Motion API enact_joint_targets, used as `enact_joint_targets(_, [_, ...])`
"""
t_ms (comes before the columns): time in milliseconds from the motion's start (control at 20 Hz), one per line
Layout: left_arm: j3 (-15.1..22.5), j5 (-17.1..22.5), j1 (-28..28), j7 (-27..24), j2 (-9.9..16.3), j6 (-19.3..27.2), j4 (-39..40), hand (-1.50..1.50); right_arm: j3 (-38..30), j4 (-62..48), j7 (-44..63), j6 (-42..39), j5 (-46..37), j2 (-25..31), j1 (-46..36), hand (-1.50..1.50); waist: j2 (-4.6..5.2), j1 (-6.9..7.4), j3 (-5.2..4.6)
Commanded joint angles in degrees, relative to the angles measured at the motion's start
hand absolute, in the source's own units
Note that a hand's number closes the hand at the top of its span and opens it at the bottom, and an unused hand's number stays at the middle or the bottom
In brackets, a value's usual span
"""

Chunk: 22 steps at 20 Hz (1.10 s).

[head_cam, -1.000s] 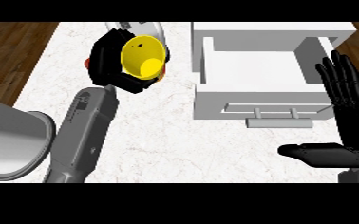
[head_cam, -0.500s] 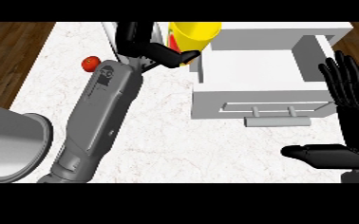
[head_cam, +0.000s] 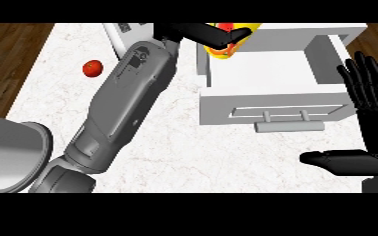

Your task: Pick up the cup, place it into the drawer and close the drawer

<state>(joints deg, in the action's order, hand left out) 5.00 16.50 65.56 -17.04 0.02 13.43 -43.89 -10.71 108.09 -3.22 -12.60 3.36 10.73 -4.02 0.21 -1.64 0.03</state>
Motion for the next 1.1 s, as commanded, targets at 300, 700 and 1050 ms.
enact_joint_targets(300, [8.1,8.3,5.51,-5.37,-0.02,3.63,15.0,1.5,-0.43,2.82,2.38,-0.95,1.89,0.65,-0.52,-1.5,0.28,-1.63,0.0])
enact_joint_targets(700, [18.36,14.01,5.71,-5.02,-0.02,7.58,18.49,1.5,1.08,-0.2,0.57,-0.92,0.59,-0.57,-1.04,-1.5,0.51,-2.3,0.03])
enact_joint_targets(1050, [25.9,15.18,6.61,-0.34,-0.02,7.86,20.56,-1.5,-1.23,2.42,3.14,-1.23,2.62,1.26,-1.76,-1.5,0.7,-3.55,0.04])
